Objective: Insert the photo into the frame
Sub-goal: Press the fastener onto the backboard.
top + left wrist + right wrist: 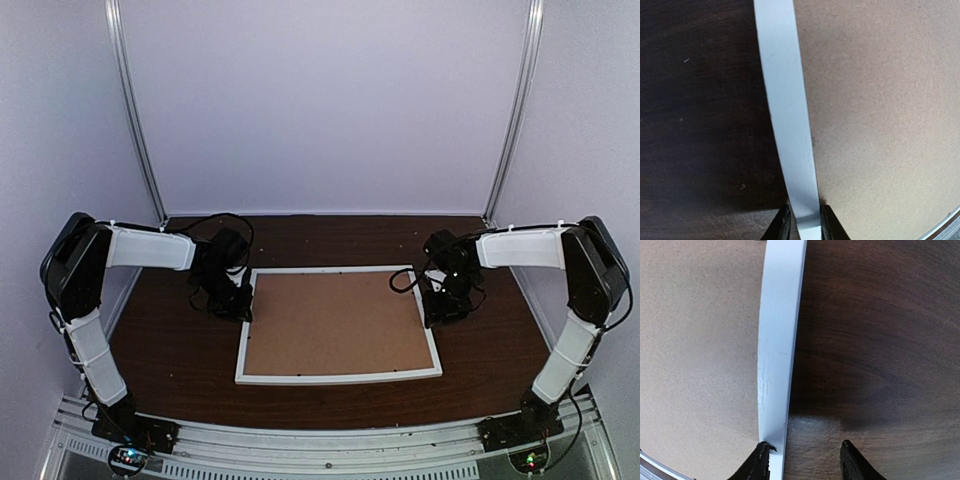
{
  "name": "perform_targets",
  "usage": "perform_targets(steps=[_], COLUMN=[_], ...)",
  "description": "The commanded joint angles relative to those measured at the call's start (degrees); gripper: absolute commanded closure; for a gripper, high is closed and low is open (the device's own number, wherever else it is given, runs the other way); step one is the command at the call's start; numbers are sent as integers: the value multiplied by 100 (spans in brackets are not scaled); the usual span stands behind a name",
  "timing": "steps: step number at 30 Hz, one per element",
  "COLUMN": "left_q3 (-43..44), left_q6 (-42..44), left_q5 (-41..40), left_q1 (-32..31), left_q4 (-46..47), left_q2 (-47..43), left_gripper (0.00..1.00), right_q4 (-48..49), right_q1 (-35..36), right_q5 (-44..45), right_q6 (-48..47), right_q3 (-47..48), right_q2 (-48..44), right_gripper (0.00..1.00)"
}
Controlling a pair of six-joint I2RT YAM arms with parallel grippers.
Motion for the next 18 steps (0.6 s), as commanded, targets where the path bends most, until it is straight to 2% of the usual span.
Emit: perform_targets(steps=[1,18], left_q3=[-30,-26], left_q6=[55,49], left_q5=[-123,-118], left_q1=[-11,-11], left_q4=[246,247], left_q2=[35,65], left_gripper=[77,77], right_q4=[170,305], right_q1=[20,314], right_q5=[-22,-147], right_q6=[45,290], right_q3=[-104,-175], right_q2=[142,132], right_gripper=[53,53])
